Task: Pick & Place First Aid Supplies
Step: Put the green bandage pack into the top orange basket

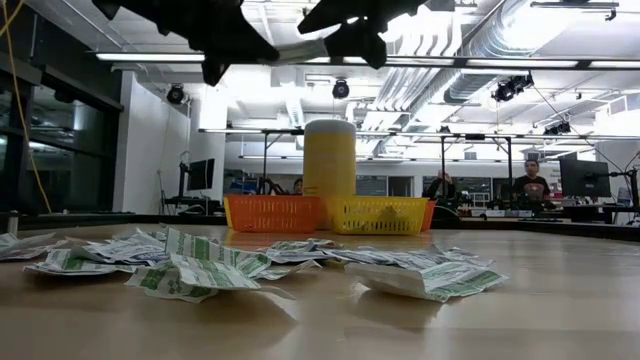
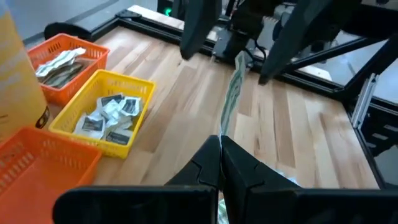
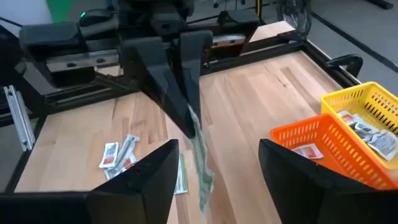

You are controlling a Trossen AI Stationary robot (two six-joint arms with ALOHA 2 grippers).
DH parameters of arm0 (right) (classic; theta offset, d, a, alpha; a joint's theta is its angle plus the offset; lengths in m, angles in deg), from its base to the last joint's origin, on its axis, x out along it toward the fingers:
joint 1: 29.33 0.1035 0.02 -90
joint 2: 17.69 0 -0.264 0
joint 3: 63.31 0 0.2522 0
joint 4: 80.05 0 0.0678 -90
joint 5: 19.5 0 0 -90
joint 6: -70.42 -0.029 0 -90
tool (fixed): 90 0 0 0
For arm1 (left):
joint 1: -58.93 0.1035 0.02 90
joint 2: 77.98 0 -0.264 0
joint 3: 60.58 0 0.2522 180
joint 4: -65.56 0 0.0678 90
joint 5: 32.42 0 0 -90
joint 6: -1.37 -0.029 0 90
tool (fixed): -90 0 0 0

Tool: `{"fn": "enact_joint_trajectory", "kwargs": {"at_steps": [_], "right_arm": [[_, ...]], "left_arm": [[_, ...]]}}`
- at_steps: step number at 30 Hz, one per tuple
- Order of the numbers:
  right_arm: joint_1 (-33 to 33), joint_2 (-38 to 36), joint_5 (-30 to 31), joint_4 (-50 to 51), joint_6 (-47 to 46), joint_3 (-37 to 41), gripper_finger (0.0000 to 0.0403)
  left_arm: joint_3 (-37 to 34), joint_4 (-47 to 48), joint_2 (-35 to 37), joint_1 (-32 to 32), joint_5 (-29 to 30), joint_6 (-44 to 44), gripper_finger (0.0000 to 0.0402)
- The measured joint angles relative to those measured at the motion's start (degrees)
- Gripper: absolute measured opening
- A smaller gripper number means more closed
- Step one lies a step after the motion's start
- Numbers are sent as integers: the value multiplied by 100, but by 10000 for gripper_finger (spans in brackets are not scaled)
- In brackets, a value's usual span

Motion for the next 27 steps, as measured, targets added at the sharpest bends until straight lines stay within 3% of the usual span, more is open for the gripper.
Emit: {"fn": "enact_joint_trajectory", "kwargs": {"at_steps": [11,17,23,27], "right_arm": [[2,0,-324,211,-181,0,170],[1,0,-311,188,-185,0,107],[2,2,-343,174,-166,0,17],[1,2,-349,169,-218,0,8]], "left_arm": [[-2,-85,162,2,-13,-90,0],[-2,-61,160,2,-46,-87,0],[-2,-63,158,2,-52,-87,0],[-2,-61,158,2,-57,-70,0]]}}
